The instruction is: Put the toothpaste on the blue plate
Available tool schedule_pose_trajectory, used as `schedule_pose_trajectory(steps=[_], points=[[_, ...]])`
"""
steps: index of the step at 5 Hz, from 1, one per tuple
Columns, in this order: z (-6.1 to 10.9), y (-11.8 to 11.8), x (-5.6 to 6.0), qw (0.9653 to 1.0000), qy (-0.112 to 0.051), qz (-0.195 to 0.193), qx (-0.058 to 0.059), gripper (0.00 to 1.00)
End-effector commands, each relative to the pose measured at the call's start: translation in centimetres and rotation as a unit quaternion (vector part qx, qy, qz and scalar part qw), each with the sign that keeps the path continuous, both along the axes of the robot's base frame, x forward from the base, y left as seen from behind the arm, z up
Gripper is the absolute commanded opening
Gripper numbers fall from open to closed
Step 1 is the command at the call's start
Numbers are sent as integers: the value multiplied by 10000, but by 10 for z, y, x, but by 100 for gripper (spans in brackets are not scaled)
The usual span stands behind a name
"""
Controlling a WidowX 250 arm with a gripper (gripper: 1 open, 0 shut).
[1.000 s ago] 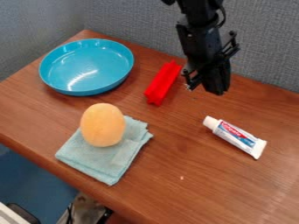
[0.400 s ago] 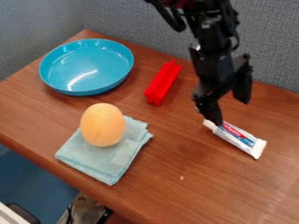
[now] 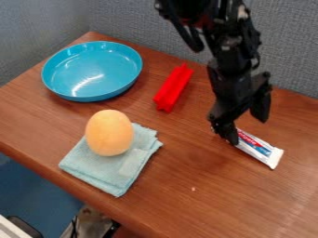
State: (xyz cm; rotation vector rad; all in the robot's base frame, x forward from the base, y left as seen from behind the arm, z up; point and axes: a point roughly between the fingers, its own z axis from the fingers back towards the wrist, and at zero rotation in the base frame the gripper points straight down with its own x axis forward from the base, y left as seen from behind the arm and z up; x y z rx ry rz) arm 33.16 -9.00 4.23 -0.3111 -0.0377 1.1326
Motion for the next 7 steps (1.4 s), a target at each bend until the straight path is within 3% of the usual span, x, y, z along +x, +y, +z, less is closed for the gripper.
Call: schedule_pose_trajectory(steps=[1, 2, 3, 5, 7], points=[[-4, -7, 6, 9998, -138, -85, 138, 100], [-14, -12, 10, 9996, -183, -140, 166, 0], [-10, -7, 11, 9996, -231, -147, 121, 0], [-6, 6, 20, 9993, -193, -286, 146, 0], [2, 18, 18, 9981, -185, -538, 256, 0]])
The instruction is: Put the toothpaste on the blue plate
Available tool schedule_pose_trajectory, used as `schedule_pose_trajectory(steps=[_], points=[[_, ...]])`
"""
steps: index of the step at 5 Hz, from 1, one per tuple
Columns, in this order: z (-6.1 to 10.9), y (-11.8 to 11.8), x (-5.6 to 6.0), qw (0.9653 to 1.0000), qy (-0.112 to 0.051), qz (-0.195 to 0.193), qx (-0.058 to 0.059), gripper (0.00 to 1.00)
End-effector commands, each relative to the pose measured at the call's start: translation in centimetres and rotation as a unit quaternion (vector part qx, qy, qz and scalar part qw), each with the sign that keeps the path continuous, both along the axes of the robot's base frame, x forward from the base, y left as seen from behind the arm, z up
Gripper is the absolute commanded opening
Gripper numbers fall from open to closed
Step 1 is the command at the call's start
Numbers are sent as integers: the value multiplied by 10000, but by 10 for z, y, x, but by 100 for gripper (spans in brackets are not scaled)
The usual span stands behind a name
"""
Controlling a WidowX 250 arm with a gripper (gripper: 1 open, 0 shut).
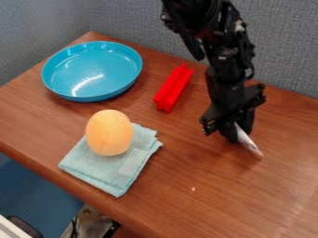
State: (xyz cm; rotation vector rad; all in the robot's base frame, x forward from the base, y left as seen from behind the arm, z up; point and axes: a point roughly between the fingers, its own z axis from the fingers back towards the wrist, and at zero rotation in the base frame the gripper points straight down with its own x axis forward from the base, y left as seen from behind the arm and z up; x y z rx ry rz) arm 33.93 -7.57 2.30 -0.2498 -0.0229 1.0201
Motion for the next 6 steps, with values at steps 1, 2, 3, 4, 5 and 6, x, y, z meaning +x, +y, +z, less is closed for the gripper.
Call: schedule_pose_trajectory(steps=[1, 2, 3, 4, 5, 6], points=[[27, 8, 5, 9995, -298, -107, 60, 0], [33, 12, 0, 9992, -272, -263, 138, 0], [50, 16, -2, 9982, -240, -511, 195, 0], [70, 27, 0, 9966, -274, -766, 124, 0], [92, 56, 12, 9976, -401, -559, -8, 0], [102, 99, 24, 9994, -329, -134, -4, 0]])
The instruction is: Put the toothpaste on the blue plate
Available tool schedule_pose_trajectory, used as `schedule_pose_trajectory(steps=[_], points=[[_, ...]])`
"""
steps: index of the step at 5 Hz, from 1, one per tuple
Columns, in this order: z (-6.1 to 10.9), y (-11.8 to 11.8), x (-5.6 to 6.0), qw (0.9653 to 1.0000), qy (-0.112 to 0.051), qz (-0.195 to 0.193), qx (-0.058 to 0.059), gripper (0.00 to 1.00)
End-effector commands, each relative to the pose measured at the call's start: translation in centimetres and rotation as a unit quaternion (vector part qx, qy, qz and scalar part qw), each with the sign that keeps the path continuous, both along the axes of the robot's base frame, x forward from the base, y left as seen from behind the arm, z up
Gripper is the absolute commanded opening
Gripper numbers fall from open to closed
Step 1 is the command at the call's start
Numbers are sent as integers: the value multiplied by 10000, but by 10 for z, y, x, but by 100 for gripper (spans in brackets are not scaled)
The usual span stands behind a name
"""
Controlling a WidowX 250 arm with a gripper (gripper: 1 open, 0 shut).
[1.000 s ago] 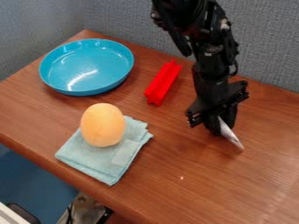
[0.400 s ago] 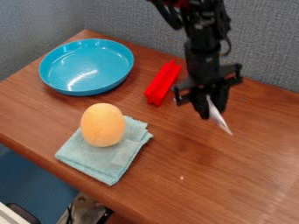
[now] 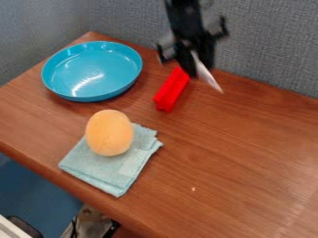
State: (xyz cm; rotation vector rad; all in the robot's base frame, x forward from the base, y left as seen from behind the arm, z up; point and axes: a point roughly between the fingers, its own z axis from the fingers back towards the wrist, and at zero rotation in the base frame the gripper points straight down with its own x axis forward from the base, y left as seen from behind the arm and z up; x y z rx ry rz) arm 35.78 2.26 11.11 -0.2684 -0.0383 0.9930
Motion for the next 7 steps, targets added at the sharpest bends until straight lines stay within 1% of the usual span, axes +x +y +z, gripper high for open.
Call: schedule_pose_trajectory(steps=[1, 2, 3, 4, 5, 6, 7], points=[[25, 45, 16, 9964, -210, 822, -59, 0], [25, 89, 17, 9874, -255, 1557, -80, 0], [20, 125, 22, 9768, -262, 2123, -113, 0], [12, 154, 27, 9627, -228, 2691, -175, 0], [0, 172, 35, 9577, -227, 2864, -157, 0], [-10, 185, 40, 9516, -271, 3061, -112, 0], [-20, 194, 49, 9458, -304, 3233, -91, 0]])
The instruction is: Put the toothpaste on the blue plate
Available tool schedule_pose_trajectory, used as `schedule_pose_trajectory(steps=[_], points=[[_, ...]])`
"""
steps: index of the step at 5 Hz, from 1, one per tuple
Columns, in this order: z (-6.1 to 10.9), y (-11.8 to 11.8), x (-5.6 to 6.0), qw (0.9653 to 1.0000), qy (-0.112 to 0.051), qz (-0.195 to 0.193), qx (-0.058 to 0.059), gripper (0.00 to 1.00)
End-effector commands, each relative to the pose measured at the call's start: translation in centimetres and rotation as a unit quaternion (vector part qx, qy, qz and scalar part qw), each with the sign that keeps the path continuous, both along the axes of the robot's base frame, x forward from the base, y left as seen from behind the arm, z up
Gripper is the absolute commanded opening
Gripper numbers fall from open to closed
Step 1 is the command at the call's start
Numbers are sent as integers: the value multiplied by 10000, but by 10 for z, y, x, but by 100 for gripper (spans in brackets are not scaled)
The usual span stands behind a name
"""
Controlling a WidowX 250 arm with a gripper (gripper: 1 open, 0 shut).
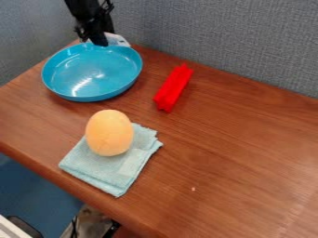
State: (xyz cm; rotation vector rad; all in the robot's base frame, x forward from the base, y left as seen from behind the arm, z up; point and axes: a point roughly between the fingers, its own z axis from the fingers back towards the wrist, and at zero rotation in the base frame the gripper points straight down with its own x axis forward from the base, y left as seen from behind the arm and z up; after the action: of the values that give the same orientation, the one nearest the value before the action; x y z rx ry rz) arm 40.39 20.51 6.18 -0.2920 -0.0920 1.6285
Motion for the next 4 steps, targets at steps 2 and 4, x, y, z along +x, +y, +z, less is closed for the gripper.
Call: schedule_pose_trajectory(steps=[2, 4], points=[[10, 20, 17, 9988, -314, 224, 285, 0], [-4, 20, 19, 9987, -252, 225, 389, 0]])
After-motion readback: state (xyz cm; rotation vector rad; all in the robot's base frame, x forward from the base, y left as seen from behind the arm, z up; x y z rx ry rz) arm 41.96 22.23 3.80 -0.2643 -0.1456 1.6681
